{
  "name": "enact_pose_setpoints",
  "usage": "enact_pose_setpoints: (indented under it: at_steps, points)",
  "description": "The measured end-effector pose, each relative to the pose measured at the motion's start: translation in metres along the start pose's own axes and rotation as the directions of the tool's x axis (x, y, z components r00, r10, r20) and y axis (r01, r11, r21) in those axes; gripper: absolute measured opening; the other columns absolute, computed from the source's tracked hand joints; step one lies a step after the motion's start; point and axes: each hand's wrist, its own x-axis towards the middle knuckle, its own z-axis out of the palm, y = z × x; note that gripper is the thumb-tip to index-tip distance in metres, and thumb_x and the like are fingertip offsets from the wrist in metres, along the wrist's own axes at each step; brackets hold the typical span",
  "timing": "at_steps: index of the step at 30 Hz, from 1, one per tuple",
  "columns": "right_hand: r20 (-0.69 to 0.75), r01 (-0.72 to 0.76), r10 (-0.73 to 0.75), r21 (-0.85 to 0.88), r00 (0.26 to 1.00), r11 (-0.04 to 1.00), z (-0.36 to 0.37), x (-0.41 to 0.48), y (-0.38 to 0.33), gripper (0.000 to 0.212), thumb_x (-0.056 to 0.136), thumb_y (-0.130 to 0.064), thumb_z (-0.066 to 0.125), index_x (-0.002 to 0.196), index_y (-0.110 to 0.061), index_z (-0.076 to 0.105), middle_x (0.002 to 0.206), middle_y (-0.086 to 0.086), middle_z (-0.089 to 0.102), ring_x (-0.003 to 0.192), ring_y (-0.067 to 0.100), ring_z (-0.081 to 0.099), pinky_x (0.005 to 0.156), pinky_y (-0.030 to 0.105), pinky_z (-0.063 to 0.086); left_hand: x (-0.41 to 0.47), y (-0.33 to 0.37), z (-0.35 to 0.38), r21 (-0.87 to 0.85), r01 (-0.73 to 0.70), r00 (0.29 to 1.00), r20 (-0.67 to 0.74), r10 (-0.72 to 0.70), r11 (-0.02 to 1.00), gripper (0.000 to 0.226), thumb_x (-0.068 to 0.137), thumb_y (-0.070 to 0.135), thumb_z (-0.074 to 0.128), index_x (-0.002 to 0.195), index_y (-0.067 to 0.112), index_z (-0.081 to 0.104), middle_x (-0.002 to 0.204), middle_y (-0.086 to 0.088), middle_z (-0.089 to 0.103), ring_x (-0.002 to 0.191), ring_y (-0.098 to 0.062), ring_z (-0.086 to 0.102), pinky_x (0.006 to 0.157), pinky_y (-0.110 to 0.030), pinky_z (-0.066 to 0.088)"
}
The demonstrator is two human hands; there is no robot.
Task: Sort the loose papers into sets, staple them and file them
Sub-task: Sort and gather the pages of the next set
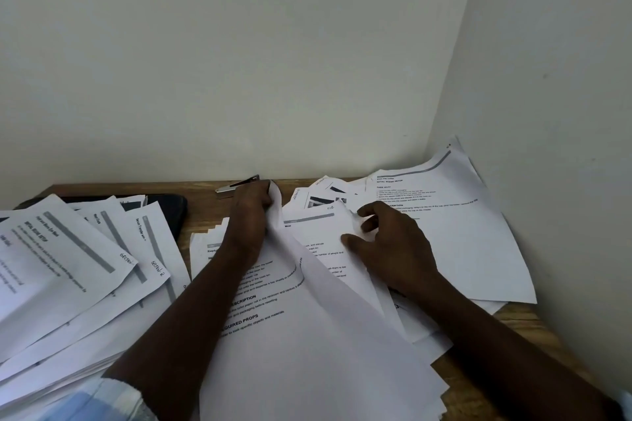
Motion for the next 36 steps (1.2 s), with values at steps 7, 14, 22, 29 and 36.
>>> enact_pose_setpoints:
  at_steps: [7,14,22,29,36]
  points:
    - [-0.099,0.133,-0.100,0.415,0.990,0.900,0.001,-0.008,-0.009,0.015,0.085,-0.021,0.082,0.098,-0.027,0.076,0.074,-0.016,0.072,0.068,0.003,0.064,0.068,0.020,0.047,-0.003,0.000,0.002,0.113,-0.110,0.993,0.054,0.104,0.987,0.037,0.074,0.018,0.049,0.100,0.019,0.075,0.102,0.002,0.075,0.089,-0.006,0.062,0.075,-0.014,0.047]
    - [0.205,-0.024,-0.203,0.758,0.957,0.652,-0.008,-0.016,-0.015,0.009,0.096,-0.013,0.071,0.094,-0.008,0.078,0.092,0.011,0.079,0.084,0.021,0.073,0.081,0.038,0.057,-0.002,-0.008,0.001,0.218,-0.135,0.991,0.055,0.126,0.966,0.014,0.079,0.011,0.044,0.070,0.009,0.055,0.074,-0.009,0.052,0.068,-0.011,0.052,0.064,-0.028,0.041]
    - [0.031,-0.028,0.034,-0.181,0.999,0.983,-0.003,0.007,0.014,0.047,0.094,-0.069,0.052,0.119,-0.032,0.066,0.118,-0.009,0.061,0.116,0.017,0.056,0.096,0.037,0.046,0.008,-0.012,-0.005,-0.006,0.033,0.999,-0.032,-0.033,0.999,0.035,0.072,0.021,0.049,0.065,-0.011,0.039,0.068,-0.021,0.042,0.069,-0.031,0.036,0.066,-0.041,0.027]
    - [-0.142,-0.042,0.041,-0.007,0.989,0.999,0.011,0.024,0.008,0.029,0.089,-0.059,0.065,0.085,-0.030,0.068,0.086,-0.017,0.068,0.090,0.012,0.064,0.076,0.031,0.047,-0.001,-0.002,-0.002,-0.070,0.123,0.991,-0.037,-0.126,0.990,0.030,0.072,0.025,0.051,0.045,0.018,0.043,0.049,-0.004,0.040,0.053,-0.023,0.036,0.056,-0.032,0.029]
    - [-0.102,0.070,-0.035,0.371,0.994,0.926,-0.005,0.020,0.002,0.038,0.095,-0.048,0.065,0.073,-0.018,0.066,0.066,-0.005,0.067,0.061,0.010,0.058,0.065,0.031,0.044,-0.001,-0.008,-0.003,0.189,-0.141,0.988,0.082,0.128,0.972,0.022,0.079,0.014,0.051,0.081,0.013,0.073,0.086,0.002,0.074,0.086,-0.022,0.066,0.079,-0.033,0.049]
